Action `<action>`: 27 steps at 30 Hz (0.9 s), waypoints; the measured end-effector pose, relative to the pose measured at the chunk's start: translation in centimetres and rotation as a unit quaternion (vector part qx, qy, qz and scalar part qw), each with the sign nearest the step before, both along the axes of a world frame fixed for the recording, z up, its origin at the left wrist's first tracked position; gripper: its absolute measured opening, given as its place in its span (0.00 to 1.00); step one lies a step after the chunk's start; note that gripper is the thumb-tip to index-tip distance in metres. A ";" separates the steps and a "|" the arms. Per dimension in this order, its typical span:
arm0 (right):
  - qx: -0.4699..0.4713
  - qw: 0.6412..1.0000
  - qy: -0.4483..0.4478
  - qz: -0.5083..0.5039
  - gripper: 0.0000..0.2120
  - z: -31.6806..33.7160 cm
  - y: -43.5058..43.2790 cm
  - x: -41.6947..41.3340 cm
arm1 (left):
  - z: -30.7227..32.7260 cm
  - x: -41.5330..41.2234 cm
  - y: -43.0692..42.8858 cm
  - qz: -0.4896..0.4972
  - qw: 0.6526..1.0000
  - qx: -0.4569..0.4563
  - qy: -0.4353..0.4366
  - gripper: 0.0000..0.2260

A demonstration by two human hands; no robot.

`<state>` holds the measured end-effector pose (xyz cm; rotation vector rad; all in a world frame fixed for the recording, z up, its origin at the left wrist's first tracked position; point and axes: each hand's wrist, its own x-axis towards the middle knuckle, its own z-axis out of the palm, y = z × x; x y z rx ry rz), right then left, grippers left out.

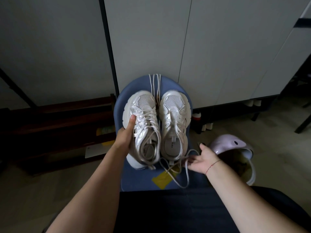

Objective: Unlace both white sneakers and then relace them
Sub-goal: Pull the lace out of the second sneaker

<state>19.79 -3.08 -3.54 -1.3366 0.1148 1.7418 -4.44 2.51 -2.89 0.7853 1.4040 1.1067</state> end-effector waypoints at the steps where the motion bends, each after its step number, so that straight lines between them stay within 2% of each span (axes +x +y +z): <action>1: 0.014 1.000 0.014 -0.006 0.37 0.0 0.1 -0.3 | 0.4 0.0 -0.1 0.011 1.000 0.008 -0.005 0.33; 7: 0.011 0.987 -0.071 0.145 0.40 0.8 -0.3 0.2 | 3.5 0.0 -1.1 0.039 0.995 0.090 -0.026 0.39; 10: 0.008 0.975 -0.113 0.194 0.37 1.8 -0.7 0.5 | 4.9 0.2 -2.0 0.020 0.992 0.119 -0.028 0.43; 14: 0.018 0.973 -0.143 0.182 0.33 3.5 -1.1 0.9 | 5.8 1.0 -2.9 0.006 0.990 0.130 -0.048 0.39; 16: 0.046 0.975 -0.157 0.149 0.28 4.0 -1.1 0.8 | 5.7 1.3 -3.0 0.004 0.991 0.124 -0.052 0.38; 20: 0.204 0.954 -0.207 0.068 0.12 5.7 -0.4 -0.5 | 6.0 1.5 -3.0 0.012 0.993 0.104 -0.051 0.37; 21: 0.260 0.939 -0.216 0.069 0.08 6.5 -0.5 -1.0 | 6.1 1.5 -3.1 0.013 0.994 0.101 -0.051 0.39; 23: 0.369 0.885 -0.263 0.106 0.04 8.0 -0.9 -2.2 | 6.3 1.6 -3.2 0.014 0.993 0.101 -0.053 0.39; 25: 0.466 0.811 -0.320 0.150 0.01 9.2 -1.6 -3.4 | 6.5 1.8 -3.2 0.017 0.994 0.104 -0.041 0.35; 27: 0.529 0.737 -0.385 0.170 0.05 9.7 -1.9 -4.3 | 6.5 2.1 -3.3 0.037 0.994 0.104 -0.012 0.30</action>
